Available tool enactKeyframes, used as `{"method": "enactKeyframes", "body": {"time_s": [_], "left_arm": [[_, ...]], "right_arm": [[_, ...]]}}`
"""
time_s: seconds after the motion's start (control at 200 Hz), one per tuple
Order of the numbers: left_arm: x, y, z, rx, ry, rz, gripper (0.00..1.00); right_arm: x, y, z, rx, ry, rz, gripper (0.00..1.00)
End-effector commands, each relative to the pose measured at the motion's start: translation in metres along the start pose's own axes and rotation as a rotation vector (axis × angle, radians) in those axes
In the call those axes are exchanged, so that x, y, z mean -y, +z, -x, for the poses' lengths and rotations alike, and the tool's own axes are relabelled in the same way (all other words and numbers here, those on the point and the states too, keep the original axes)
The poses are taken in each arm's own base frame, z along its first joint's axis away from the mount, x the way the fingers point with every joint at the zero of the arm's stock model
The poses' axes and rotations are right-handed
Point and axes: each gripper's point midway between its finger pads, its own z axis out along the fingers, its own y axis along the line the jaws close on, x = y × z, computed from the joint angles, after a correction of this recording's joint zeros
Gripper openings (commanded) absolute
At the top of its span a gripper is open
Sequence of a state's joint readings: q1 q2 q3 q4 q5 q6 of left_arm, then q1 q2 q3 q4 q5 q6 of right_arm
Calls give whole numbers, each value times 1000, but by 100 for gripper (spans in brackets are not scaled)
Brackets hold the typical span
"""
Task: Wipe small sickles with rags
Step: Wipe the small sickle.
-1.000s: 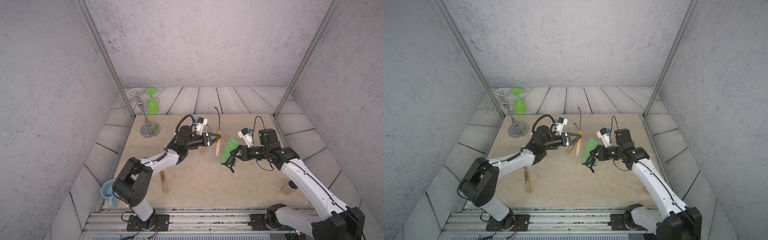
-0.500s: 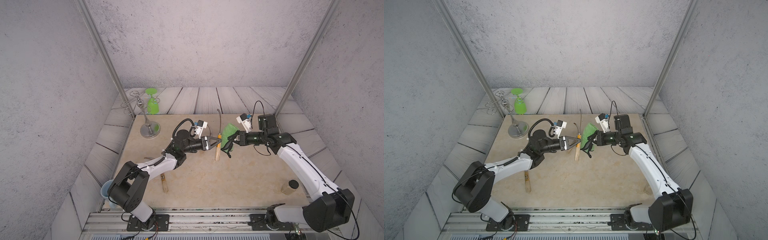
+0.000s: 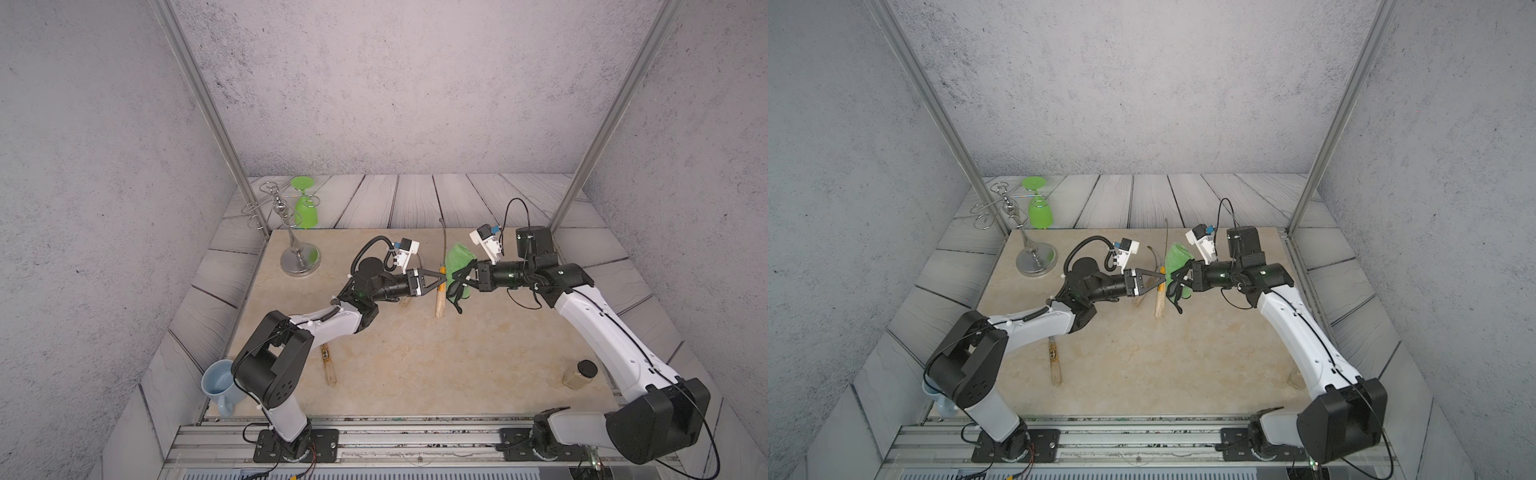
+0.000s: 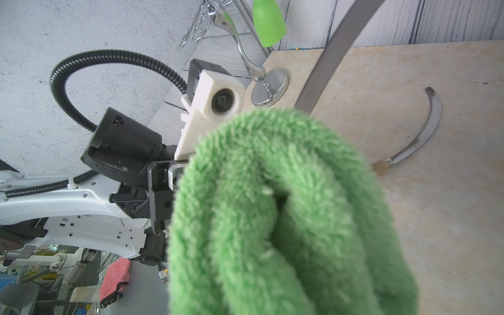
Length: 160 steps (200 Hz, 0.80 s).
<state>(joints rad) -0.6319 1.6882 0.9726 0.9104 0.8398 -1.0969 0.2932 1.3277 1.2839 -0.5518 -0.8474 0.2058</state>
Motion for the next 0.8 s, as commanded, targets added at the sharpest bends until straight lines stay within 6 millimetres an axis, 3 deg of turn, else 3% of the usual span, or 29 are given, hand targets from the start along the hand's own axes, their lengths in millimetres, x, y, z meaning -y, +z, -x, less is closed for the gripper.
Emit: {"method": "enactKeyframes", "body": {"time_s": [0.0,0.405,0.595,0.796], "left_arm": [[37,6,23,45,95,-90,0],[50,8,48,77,141,-102,0],[43,7,56,86,137,-89,0],[33,2,55,83,123,-72,0]], "right_arm": [[-14,11,-20,-67,6,78,8],[-23,37,-75,-170,42,105,7],[-26,42,-97,-204,52,106,7],[-10,38,-113,-200,89,13,7]]}}
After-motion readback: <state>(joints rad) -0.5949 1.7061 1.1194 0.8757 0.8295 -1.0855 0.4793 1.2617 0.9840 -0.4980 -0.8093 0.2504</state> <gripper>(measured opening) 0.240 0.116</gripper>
